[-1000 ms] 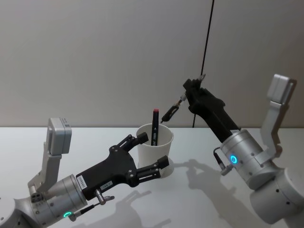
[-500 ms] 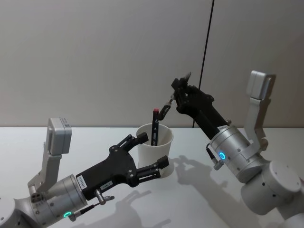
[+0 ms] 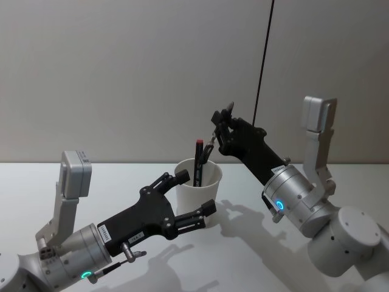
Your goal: Place the pen into the pen holder.
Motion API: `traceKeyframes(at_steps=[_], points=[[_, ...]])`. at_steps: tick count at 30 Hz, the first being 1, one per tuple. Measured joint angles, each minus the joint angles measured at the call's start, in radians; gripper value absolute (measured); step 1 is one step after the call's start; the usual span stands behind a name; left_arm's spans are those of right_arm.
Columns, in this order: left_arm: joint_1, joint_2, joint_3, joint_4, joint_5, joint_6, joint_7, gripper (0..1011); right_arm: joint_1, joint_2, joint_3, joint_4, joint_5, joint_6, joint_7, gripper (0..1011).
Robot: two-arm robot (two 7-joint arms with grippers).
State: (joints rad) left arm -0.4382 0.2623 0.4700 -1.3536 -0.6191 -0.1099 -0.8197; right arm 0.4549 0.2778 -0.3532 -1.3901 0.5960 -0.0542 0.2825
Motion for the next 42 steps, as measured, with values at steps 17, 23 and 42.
traceKeyframes(at_steps=[17,23,42], points=[[0.000,0.000,0.000,0.000,0.000,0.000,0.000,1002,-0.012,0.000,-0.010,0.003,-0.033,0.026,-0.012,214],[0.000,0.000,0.000,0.000,0.000,0.000,0.000,1002,-0.014,0.000,-0.011,0.003,-0.037,0.030,-0.013,388],[0.000,0.000,0.000,0.000,0.000,0.000,0.000,1001,-0.026,-0.002,-0.003,-0.015,-0.038,0.036,-0.014,954]])
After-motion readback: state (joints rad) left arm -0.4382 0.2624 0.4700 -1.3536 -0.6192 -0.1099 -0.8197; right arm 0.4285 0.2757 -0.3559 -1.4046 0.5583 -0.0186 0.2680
